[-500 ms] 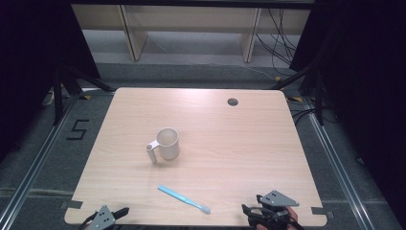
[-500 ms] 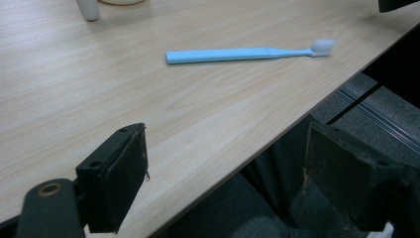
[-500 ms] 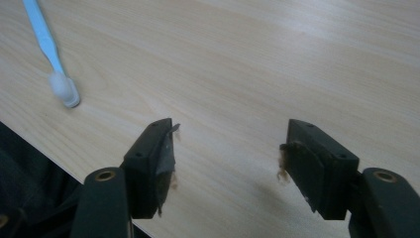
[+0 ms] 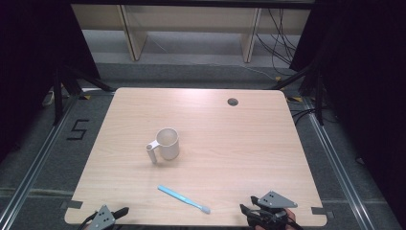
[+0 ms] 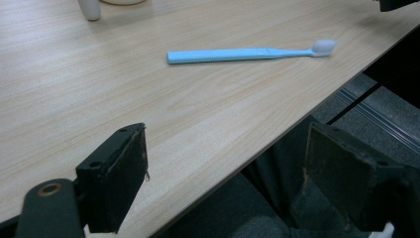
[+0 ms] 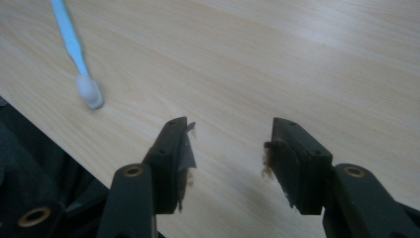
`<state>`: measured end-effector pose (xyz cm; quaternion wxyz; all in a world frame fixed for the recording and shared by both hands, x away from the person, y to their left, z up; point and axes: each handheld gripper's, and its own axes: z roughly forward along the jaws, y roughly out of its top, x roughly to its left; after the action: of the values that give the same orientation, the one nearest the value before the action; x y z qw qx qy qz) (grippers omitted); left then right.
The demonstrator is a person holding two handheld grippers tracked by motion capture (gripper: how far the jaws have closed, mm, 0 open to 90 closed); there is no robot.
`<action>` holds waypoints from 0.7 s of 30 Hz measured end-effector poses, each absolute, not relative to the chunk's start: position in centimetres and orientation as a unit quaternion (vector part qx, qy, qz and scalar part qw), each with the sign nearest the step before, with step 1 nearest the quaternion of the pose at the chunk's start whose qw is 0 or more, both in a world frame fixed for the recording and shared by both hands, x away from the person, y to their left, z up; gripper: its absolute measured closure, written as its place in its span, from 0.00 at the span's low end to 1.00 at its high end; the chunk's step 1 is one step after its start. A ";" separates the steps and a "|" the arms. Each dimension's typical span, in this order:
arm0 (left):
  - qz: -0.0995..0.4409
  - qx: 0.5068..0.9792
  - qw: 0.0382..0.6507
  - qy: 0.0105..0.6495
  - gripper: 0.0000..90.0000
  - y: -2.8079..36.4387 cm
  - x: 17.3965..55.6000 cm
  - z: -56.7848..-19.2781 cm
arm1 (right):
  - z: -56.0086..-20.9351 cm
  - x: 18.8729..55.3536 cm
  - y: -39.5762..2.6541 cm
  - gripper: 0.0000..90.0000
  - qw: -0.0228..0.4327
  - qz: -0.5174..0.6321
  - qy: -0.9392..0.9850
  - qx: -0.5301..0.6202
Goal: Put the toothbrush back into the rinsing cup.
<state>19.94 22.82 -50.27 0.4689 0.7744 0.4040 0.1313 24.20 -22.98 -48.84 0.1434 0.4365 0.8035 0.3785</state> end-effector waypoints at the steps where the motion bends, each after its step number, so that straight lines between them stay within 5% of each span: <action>1: 0.131 0.774 0.469 0.404 0.18 22.8 19.9 -50.3 | -48.8 24.2 -22.9 0.59 0.140 0.381 0.805 0.433; 11: 0.132 0.774 0.468 0.406 0.18 22.9 20.0 -50.3 | -47.8 23.7 -21.6 0.66 0.153 0.403 0.800 0.417; 21: 0.133 0.772 0.470 0.406 0.18 22.9 20.0 -50.3 | -47.4 23.6 -19.0 0.85 0.125 0.432 0.809 0.379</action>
<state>20.04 22.92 -50.27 0.4699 0.7725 0.4061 0.1326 23.58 -19.03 -47.36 0.1248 0.3788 0.8088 0.4322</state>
